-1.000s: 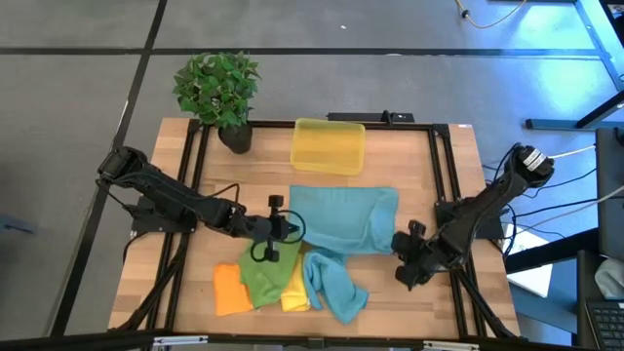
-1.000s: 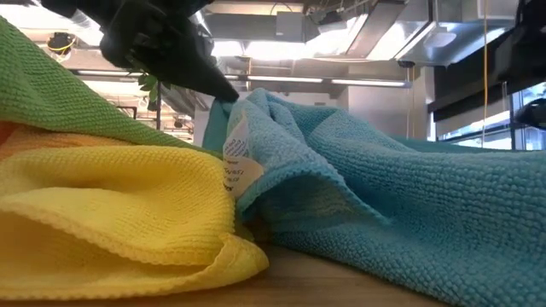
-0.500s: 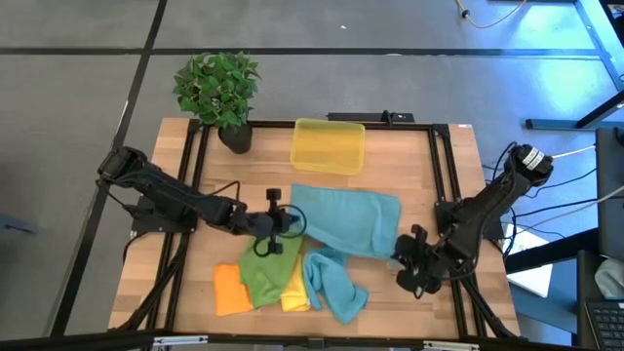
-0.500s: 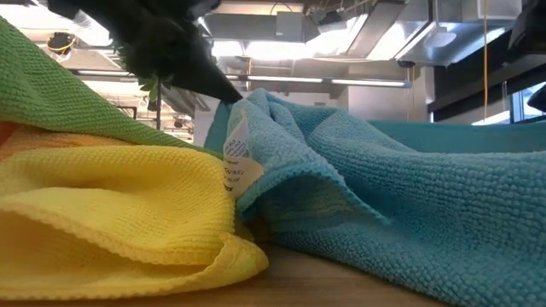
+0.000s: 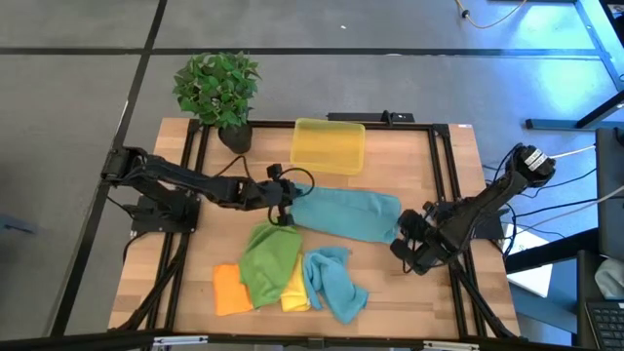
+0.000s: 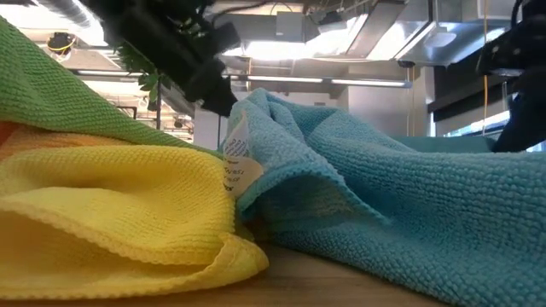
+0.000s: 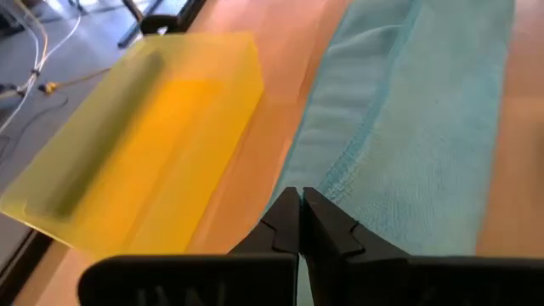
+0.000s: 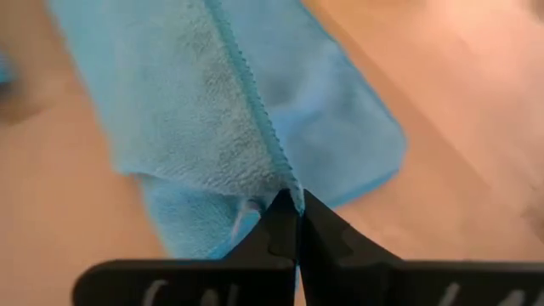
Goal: Fold microfiber towels
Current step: Fold the left blue microfiber towel
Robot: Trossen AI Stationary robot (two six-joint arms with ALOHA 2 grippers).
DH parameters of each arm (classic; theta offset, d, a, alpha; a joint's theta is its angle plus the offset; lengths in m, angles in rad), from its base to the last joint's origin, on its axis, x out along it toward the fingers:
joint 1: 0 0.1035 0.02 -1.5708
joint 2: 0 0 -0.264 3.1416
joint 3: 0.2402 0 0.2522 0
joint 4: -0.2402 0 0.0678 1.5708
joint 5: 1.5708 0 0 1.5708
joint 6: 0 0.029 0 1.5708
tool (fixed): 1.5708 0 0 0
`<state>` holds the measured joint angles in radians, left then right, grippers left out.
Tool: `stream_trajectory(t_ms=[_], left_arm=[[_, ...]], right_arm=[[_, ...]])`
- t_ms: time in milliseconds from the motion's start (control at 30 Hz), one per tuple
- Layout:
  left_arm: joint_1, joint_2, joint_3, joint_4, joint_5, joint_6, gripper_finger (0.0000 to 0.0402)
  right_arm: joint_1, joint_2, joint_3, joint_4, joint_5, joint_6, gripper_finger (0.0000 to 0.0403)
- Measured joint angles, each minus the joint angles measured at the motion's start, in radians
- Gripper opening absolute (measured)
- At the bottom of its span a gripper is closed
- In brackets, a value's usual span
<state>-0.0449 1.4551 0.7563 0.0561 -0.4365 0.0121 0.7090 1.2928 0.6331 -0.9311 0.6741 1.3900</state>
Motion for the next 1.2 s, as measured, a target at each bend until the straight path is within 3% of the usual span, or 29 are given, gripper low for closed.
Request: stream_trajectory(t_ms=[600,967,1200], left_arm=[[0.093,0.130,-0.002,0.027,0.039,-0.006,0.0002],[0.125,0.129,-0.002,0.027,-0.026,-0.029,0.0083],[0.112,0.074,0.000,0.025,-0.110,0.048,0.0101]], right_arm=[[-0.165,0.000,-0.084,0.045,0.011,-0.042,0.0030],[-0.235,0.000,-0.084,0.023,0.059,-0.088,0.0107],[-0.224,0.000,0.003,-0.065,0.060,-0.150,0.0121]])
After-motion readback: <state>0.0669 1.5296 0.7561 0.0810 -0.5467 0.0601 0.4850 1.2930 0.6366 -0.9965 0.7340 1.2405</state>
